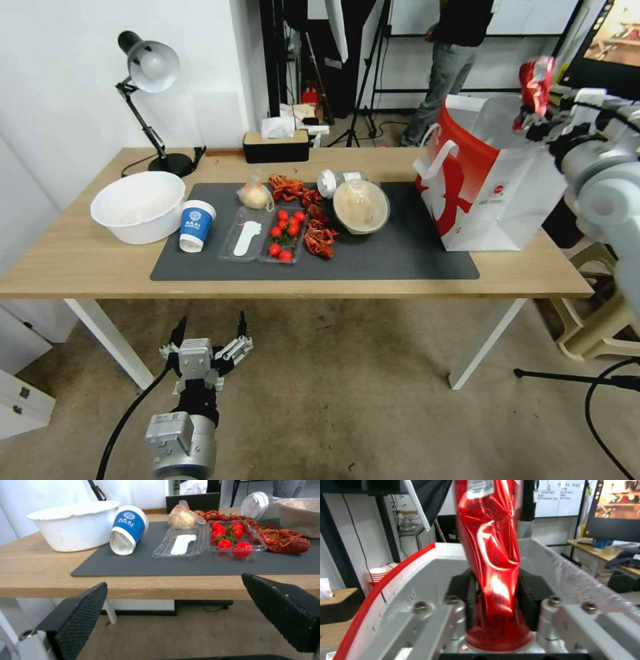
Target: Pick up the trash from the table and place it into the takeout bag.
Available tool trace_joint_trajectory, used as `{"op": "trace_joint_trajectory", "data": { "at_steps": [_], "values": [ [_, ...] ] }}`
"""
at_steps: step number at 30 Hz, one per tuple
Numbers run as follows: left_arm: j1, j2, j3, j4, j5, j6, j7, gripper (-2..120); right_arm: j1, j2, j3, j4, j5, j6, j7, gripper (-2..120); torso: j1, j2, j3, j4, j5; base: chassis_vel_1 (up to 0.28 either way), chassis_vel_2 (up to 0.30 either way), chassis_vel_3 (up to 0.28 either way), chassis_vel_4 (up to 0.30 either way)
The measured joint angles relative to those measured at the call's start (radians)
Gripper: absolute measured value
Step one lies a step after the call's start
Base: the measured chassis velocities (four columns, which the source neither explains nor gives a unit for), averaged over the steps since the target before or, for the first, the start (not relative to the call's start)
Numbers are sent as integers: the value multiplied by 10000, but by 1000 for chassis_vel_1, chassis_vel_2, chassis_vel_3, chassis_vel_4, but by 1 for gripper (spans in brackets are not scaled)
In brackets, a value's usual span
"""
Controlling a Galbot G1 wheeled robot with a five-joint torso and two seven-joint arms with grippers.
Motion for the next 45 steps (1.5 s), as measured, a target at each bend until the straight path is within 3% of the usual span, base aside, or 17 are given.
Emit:
{"op": "trace_joint_trajectory", "data": {
  "at_steps": [4, 6, 13, 16, 19, 26, 31, 36, 37, 39, 40, 42, 44, 45],
  "values": [
    [-9, 19, -15, 0, -16, 2, -1, 100, 141, 123, -164, -138, -57, -7, 6, 42, 0, 0, 0, 2, -1, 0, 0, 0, 0],
    [-48, 27, -44, 2, -46, 15, -1, 100, 257, 165, -272, -176, -109, -11, -24, 55, 0, 0, 0, 1, -2, 0, 0, 0, 0],
    [-74, 9, -52, 7, -55, 46, -1, 100, 232, 164, -291, 50, -190, -3, -200, 78, 0, 1, 0, 0, -1, 0, 0, 0, 0],
    [-69, 0, -64, -60, -57, 105, 1, 100, 138, 106, -170, 569, 115, 177, -452, 92, -1, 1, 0, 1, -2, 0, 0, 0, 0],
    [-68, -4, -75, -70, -59, 116, 6, 100, 14, 50, -77, 1028, 383, 287, -521, 99, -2, 1, 0, 0, -3, 0, 0, 0, 0],
    [-66, -47, -66, -70, -53, 117, 20, 100, -881, -89, 377, 2215, 680, 627, -866, 100, -2, 1, -1, 2, -3, 0, 0, 0, 0],
    [-77, -40, -34, -44, -44, 112, 45, 100, -3095, -191, 1352, 3270, 503, 1168, -1728, 100, -2, 1, -2, -1, 5, 0, 0, 0, 0],
    [-89, -31, -9, -27, -41, 105, 49, 100, -4395, -77, 1864, 3760, 78, 1467, -2234, 100, -3, 1, -2, -8, 1, 0, 0, 0, 0],
    [-90, -28, 3, -14, -41, 92, 51, 100, -5043, 30, 2144, 4055, -423, 1643, -2376, 100, -2, 1, -2, 6, -1, 0, 0, 0, 0],
    [-90, -27, 10, -6, -40, 84, 51, 100, -5574, 131, 2322, 4277, -853, 1790, -2466, 100, -3, 2, -3, 5, -5, 0, 0, 0, 0],
    [-92, -20, 16, 5, -40, 73, 51, 100, -6310, 304, 2461, 4542, -1420, 1970, -2579, 100, -2, 1, -2, -4, -1, 0, 0, 0, 0],
    [-101, -19, 56, 61, -40, 12, 51, 100, -7657, 1103, 2661, 5073, -2522, 2413, -2665, 100, -3, 2, -3, 0, -3, 0, 0, 0, 0],
    [-102, -14, 72, 75, -39, 1, 51, 100, -7933, 1352, 2693, 5161, -2716, 2513, -2670, 100, -3, 2, -2, -2, 0, 0, 0, 0, 0],
    [-106, -18, 98, 90, -35, -19, 51, 100, -8421, 1876, 2712, 5261, -3118, 2740, -2688, 100, -3, 2, -2, 1, -4, 0, 0, 0, 0]
  ]
}}
